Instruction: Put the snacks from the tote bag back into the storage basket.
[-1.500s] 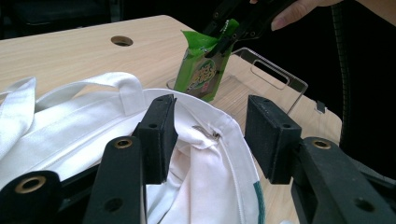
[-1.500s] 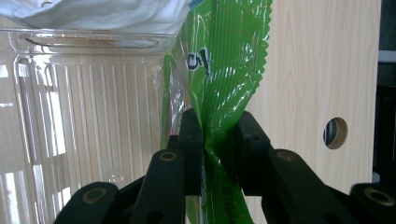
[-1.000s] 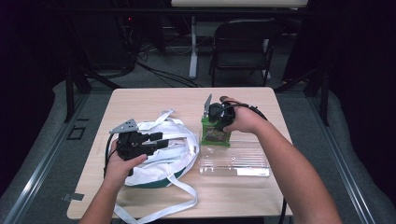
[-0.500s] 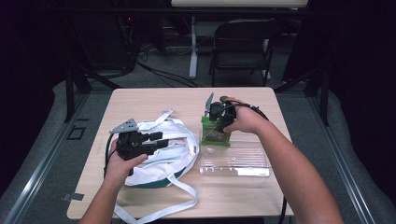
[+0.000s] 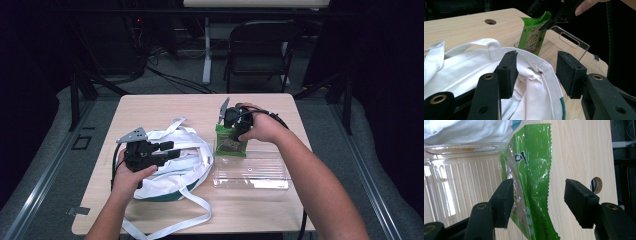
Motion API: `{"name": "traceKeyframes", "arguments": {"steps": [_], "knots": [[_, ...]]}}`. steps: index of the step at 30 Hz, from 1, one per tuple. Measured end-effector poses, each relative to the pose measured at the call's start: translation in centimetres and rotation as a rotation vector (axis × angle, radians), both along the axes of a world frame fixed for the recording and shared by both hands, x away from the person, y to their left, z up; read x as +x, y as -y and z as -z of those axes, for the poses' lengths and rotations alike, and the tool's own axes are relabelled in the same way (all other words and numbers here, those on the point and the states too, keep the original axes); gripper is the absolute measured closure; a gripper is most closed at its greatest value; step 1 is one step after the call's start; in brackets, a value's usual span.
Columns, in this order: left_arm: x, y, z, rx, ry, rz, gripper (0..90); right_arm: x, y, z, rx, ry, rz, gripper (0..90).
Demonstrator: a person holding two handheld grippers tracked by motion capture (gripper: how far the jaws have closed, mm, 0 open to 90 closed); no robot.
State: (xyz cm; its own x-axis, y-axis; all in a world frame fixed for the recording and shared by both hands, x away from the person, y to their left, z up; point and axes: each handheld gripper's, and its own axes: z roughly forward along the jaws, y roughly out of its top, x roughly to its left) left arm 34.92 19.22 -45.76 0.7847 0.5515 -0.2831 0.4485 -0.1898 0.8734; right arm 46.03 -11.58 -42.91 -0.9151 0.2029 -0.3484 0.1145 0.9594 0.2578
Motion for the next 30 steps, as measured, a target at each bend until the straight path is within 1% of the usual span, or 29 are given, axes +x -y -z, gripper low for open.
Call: {"name": "traceKeyframes", "arguments": {"steps": [2,5,8,10,15,19,20,25,28,30], "knots": [[0.0,-0.1,0.0,0.004,0.005,0.0,50.9,0.0,0.0,-0.1,0.006,-0.001,-0.001,40.8],[0.0,-0.1,0.0,0.0,0.001,-0.002,51.0,0.0,0.0,-0.2,0.008,0.002,0.003,40.8],[0.0,-0.1,0.0,-0.001,0.001,-0.002,51.0,-0.1,0.0,-0.4,-0.002,0.008,-0.001,41.3],[0.0,-0.1,0.0,-0.002,0.001,-0.002,51.0,-0.1,0.1,-0.5,0.013,0.01,0.003,41.6],[0.1,-0.2,-0.1,-0.005,0.001,-0.005,51.0,-0.1,0.2,-0.8,0.019,0.016,0.009,41.7],[0.0,-0.2,-0.1,0.0,0.004,-0.004,50.9,-0.1,0.2,-1.3,0.046,0.017,0.011,41.8],[0.0,-0.2,-0.1,-0.005,0.004,-0.007,50.9,-0.2,0.2,-1.4,0.054,0.017,0.011,41.8],[-0.1,-0.3,-0.2,-0.006,0.007,-0.012,50.9,-0.2,0.2,-2.1,0.07,0.025,0.016,42.0],[-0.1,-0.3,-0.2,-0.008,0.007,-0.012,50.9,-0.3,0.2,-2.4,0.105,0.03,0.021,42.0],[-0.1,-0.3,-0.2,-0.008,0.007,-0.012,50.9,-0.3,0.2,-2.8,0.117,0.033,0.02,42.0]]}}
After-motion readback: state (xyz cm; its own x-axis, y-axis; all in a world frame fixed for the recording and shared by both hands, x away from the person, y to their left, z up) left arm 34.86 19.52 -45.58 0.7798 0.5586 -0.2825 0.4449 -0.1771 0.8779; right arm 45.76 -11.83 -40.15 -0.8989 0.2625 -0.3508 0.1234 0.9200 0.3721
